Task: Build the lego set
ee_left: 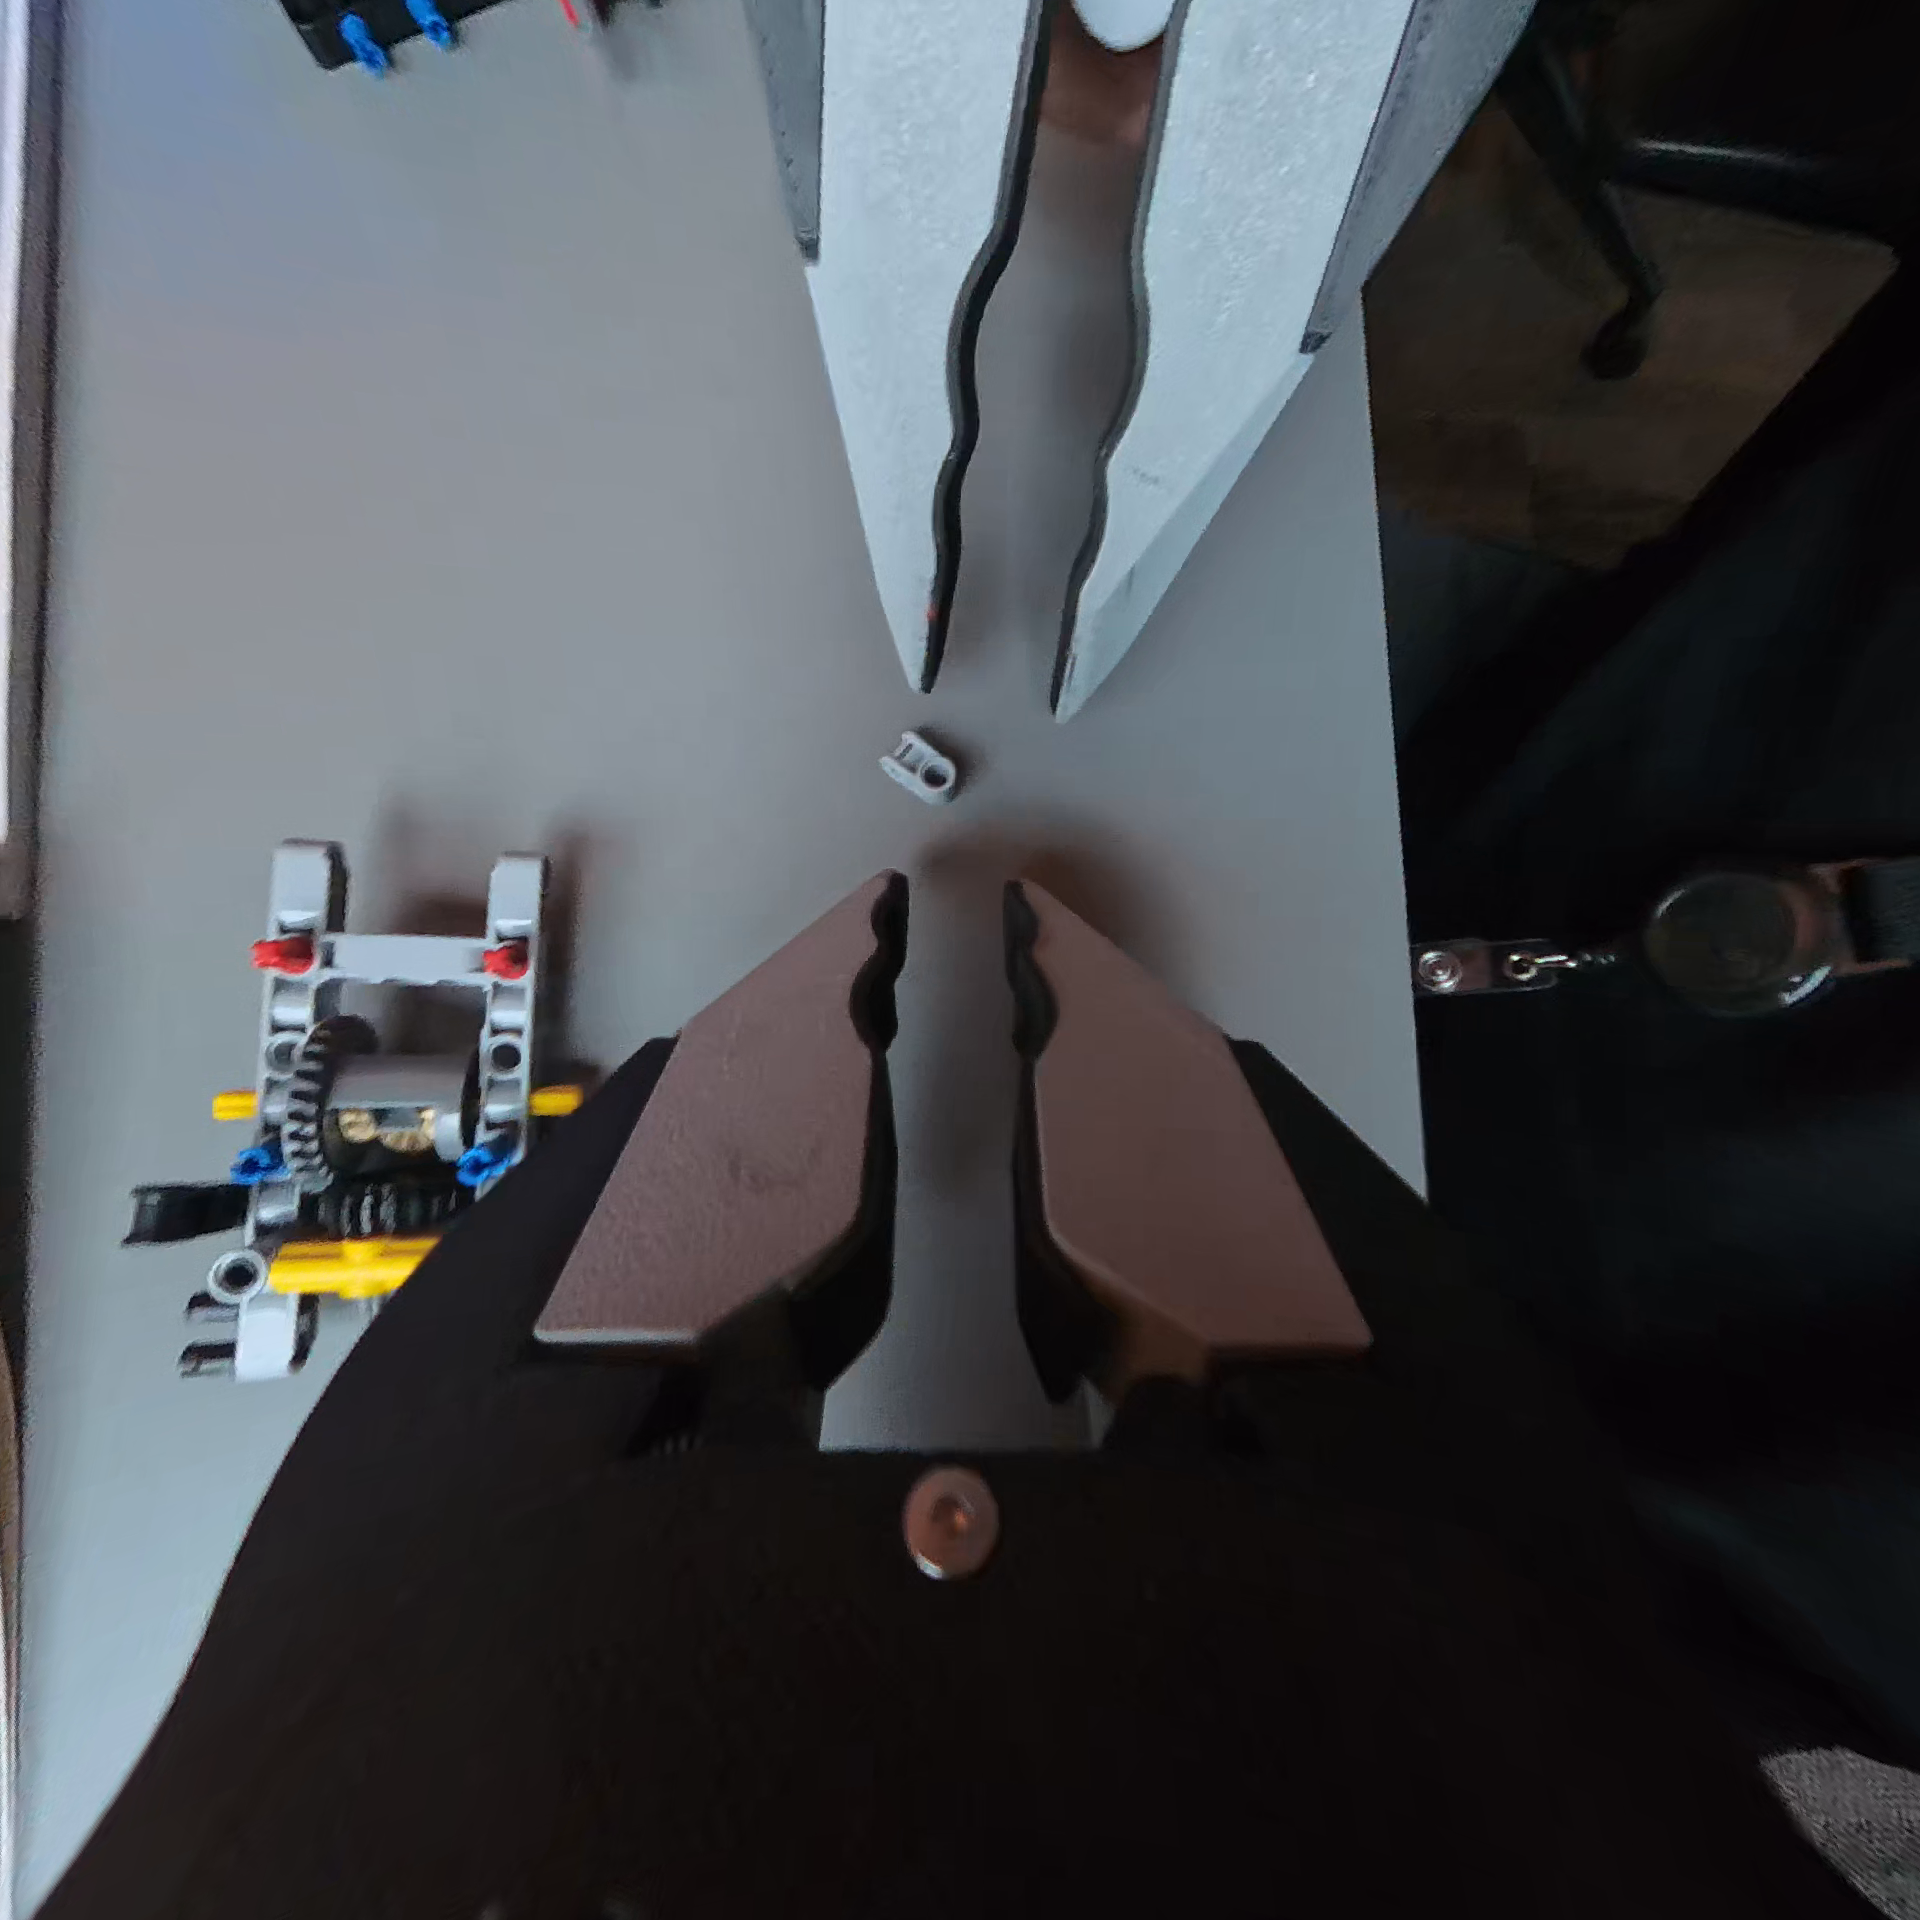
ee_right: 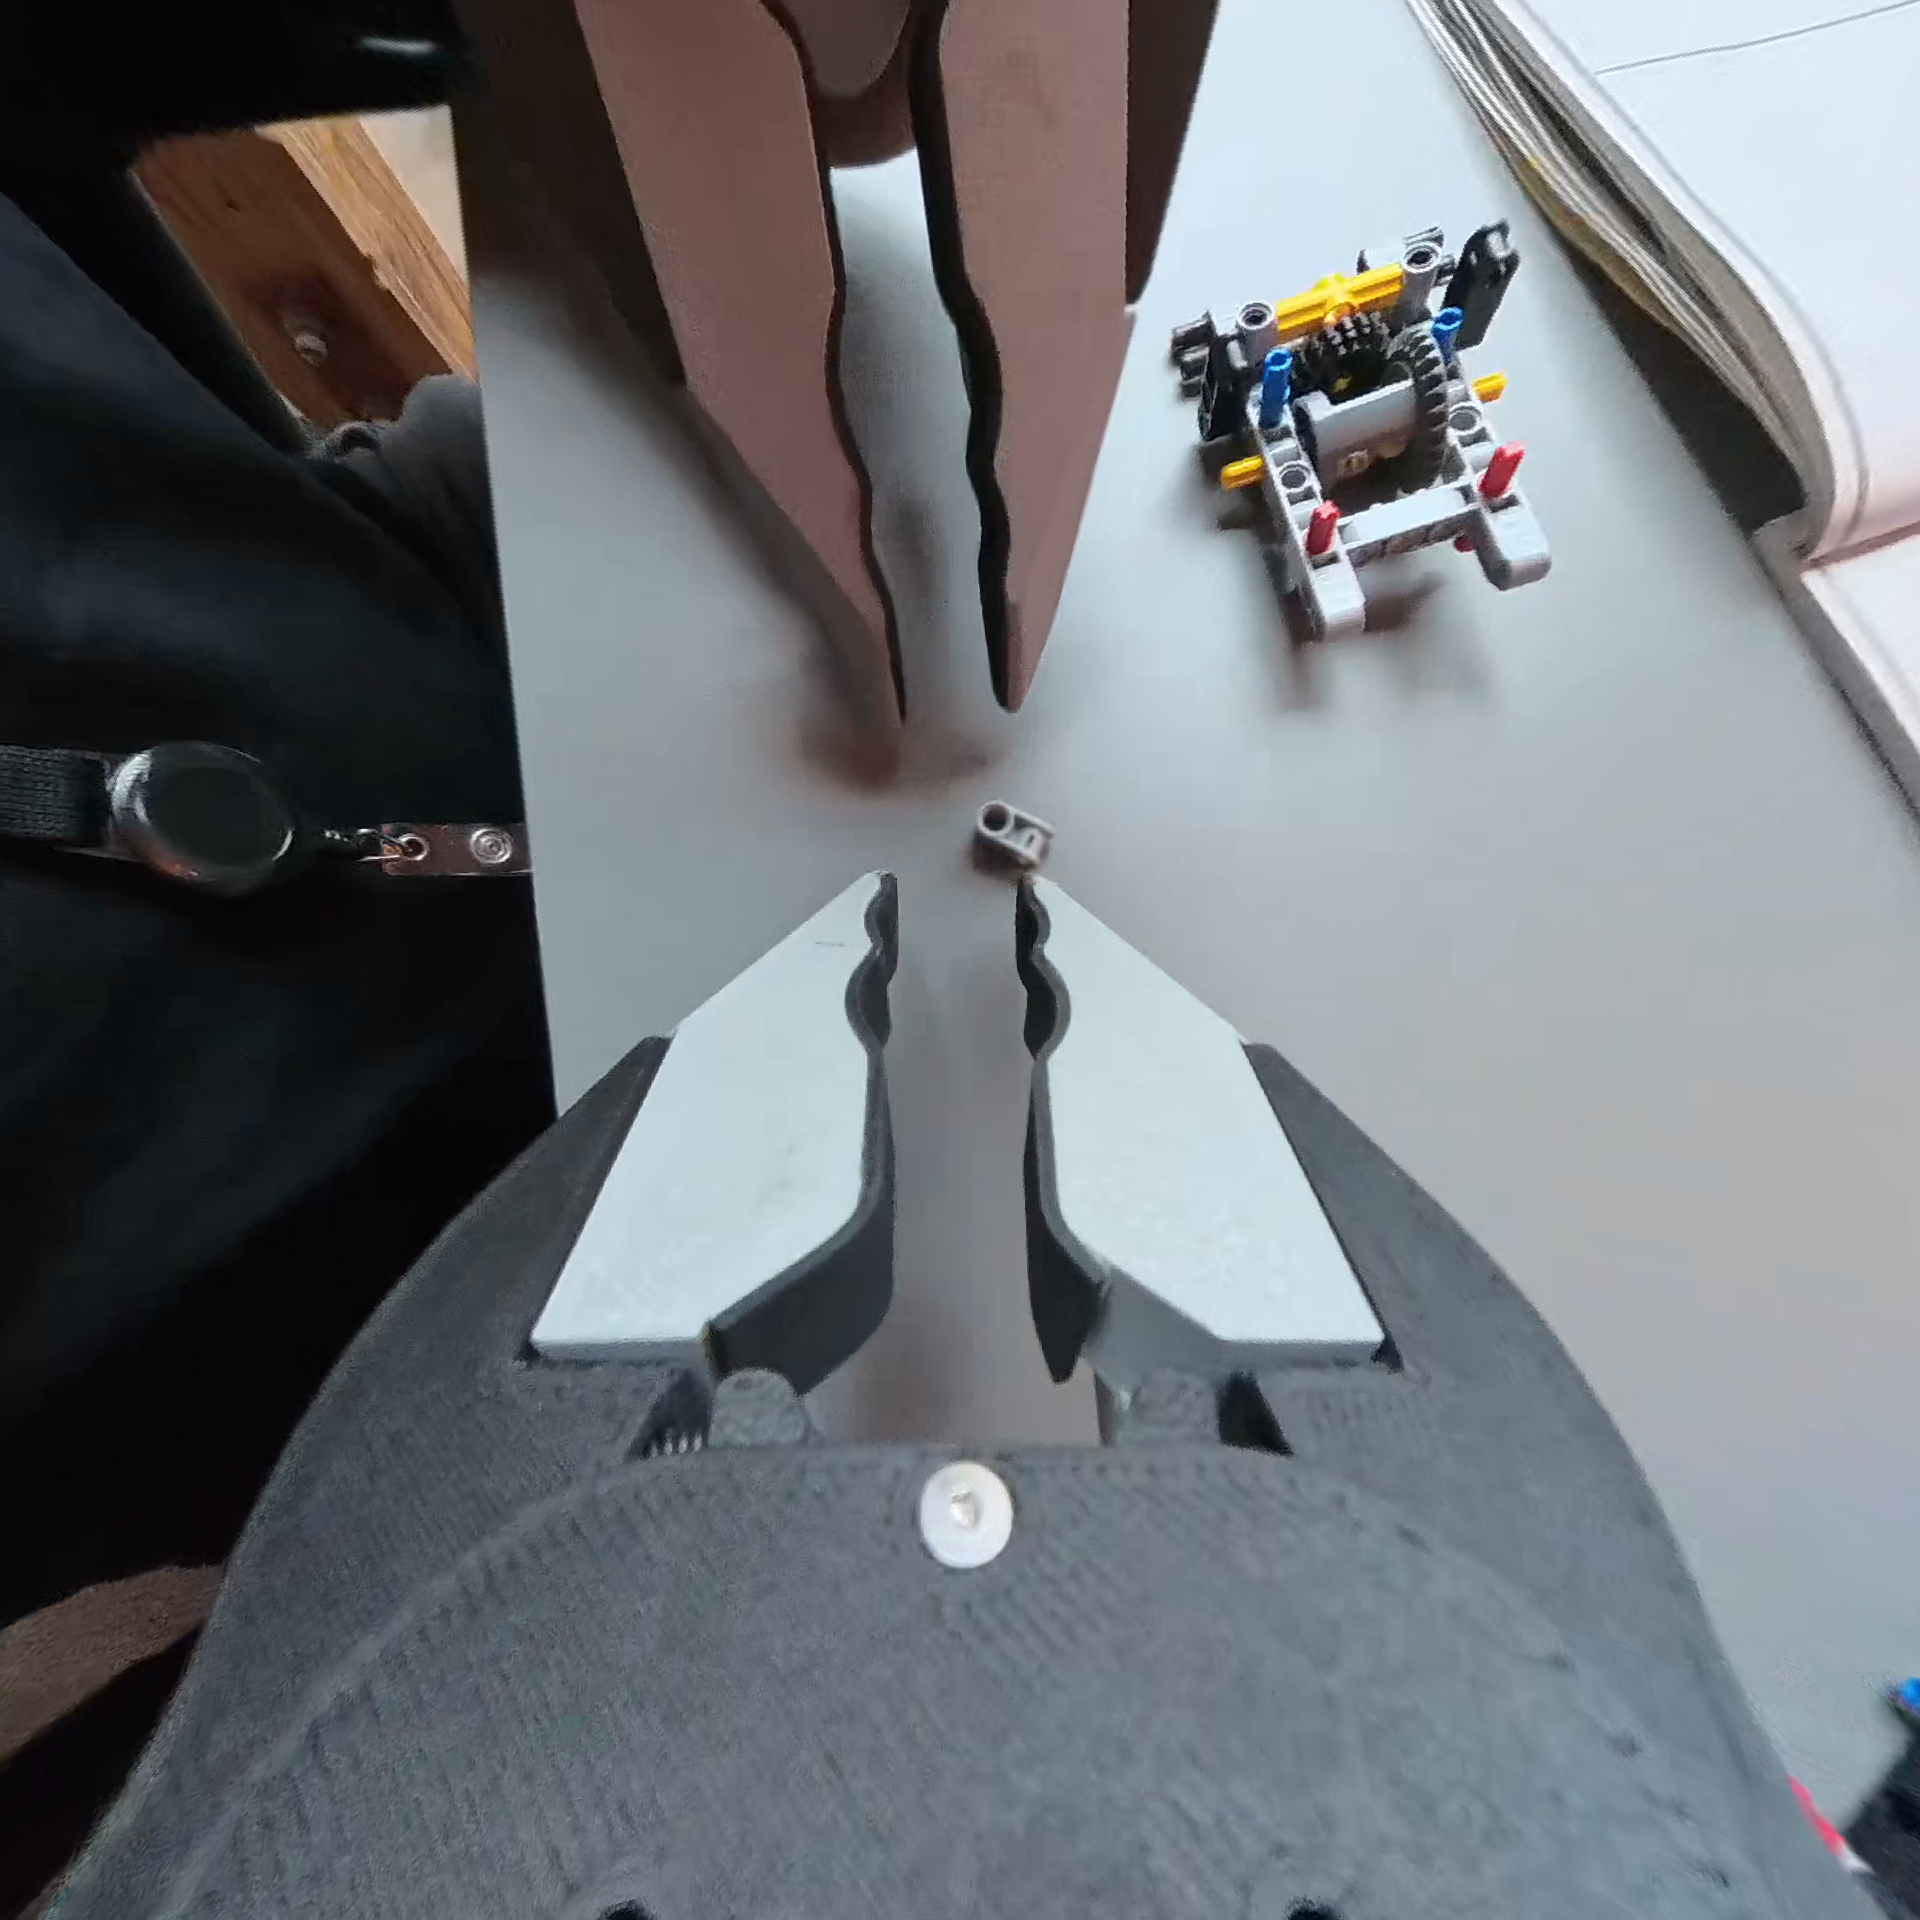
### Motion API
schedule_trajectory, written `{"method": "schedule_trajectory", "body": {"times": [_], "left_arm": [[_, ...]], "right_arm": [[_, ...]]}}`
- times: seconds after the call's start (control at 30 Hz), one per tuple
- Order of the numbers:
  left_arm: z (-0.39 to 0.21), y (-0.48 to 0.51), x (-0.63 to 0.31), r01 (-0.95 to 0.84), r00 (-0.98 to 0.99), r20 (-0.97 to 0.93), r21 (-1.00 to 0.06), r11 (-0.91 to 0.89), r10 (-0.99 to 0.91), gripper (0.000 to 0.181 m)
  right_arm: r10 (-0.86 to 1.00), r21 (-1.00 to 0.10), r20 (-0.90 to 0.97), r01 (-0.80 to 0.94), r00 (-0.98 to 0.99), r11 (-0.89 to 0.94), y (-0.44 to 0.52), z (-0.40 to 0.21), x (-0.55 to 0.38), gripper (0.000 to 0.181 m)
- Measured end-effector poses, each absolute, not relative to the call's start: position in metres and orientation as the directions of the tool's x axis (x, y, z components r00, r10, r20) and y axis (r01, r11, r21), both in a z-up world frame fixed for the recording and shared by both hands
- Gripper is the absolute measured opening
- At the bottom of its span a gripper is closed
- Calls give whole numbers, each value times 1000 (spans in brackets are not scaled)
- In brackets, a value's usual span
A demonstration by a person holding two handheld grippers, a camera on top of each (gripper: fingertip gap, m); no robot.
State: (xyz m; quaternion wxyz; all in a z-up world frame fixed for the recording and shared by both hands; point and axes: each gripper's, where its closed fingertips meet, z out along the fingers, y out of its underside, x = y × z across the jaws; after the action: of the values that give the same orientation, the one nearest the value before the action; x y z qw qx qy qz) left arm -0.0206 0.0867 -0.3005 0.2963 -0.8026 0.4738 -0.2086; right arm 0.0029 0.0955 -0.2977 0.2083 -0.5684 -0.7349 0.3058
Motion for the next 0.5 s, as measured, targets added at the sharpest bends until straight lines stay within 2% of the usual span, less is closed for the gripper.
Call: {"method": "schedule_trajectory", "body": {"times": [0.33, 0.5], "left_arm": [[-306, 86, -1, -645, 404, 89, -678, -352, -911, 17], [-305, 84, -5, -635, 410, 101, -682, -363, -907, 18]], "right_arm": [[968, -695, -24, 700, -251, 165, 101, -306, -8, 16], [953, -684, 40, 687, -300, 245, 102, -304, -8, 21]]}}
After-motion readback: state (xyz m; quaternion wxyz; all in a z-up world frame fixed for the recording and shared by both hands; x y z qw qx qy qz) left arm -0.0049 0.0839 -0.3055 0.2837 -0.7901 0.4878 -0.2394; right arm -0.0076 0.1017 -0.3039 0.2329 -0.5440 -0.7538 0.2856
